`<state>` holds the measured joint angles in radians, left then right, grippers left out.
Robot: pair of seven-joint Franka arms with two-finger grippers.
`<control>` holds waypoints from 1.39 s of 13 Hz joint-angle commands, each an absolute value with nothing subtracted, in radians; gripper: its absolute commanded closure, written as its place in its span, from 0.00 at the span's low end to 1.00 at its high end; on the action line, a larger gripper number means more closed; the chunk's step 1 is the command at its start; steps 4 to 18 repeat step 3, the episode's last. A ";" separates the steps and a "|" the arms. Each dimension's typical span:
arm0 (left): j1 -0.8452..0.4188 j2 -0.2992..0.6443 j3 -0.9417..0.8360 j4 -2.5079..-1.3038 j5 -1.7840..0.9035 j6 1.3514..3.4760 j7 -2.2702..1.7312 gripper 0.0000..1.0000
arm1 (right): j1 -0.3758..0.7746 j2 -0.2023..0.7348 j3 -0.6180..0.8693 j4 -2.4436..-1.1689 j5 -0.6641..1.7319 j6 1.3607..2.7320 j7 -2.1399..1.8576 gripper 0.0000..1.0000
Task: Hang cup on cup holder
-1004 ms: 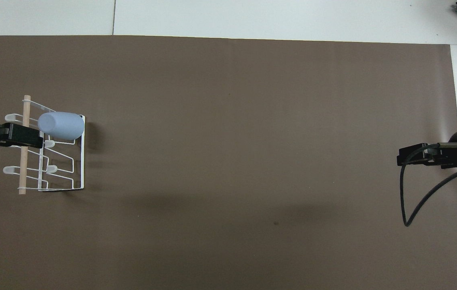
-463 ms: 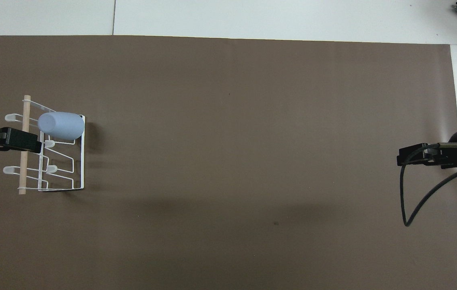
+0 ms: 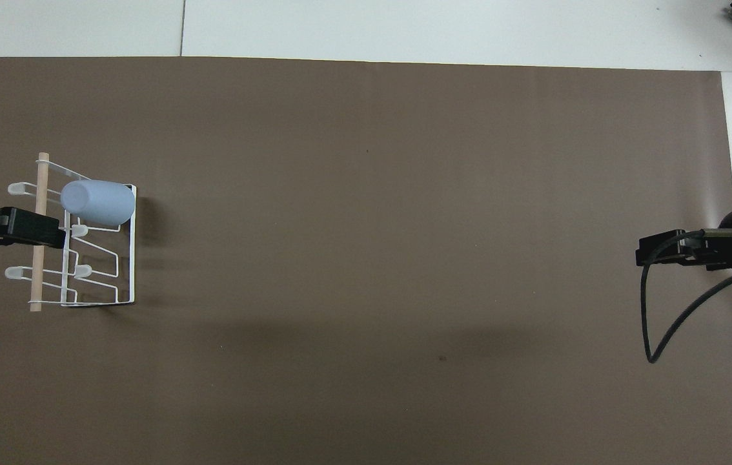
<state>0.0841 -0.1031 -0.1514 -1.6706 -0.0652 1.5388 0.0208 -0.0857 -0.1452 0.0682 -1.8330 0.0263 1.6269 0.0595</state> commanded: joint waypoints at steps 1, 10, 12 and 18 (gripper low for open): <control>0.092 -0.121 -0.155 -1.687 -0.066 1.528 0.034 0.00 | -0.097 -0.158 0.072 -1.842 0.025 1.634 0.049 0.00; 0.094 -0.121 -0.155 -1.687 -0.066 1.528 0.035 0.00 | -0.097 -0.158 0.072 -1.842 0.025 1.634 0.049 0.00; 0.094 -0.121 -0.155 -1.687 -0.066 1.528 0.035 0.00 | -0.097 -0.158 0.072 -1.842 0.025 1.634 0.049 0.00; 0.094 -0.121 -0.155 -1.687 -0.066 1.528 0.035 0.00 | -0.097 -0.158 0.072 -1.842 0.025 1.634 0.049 0.00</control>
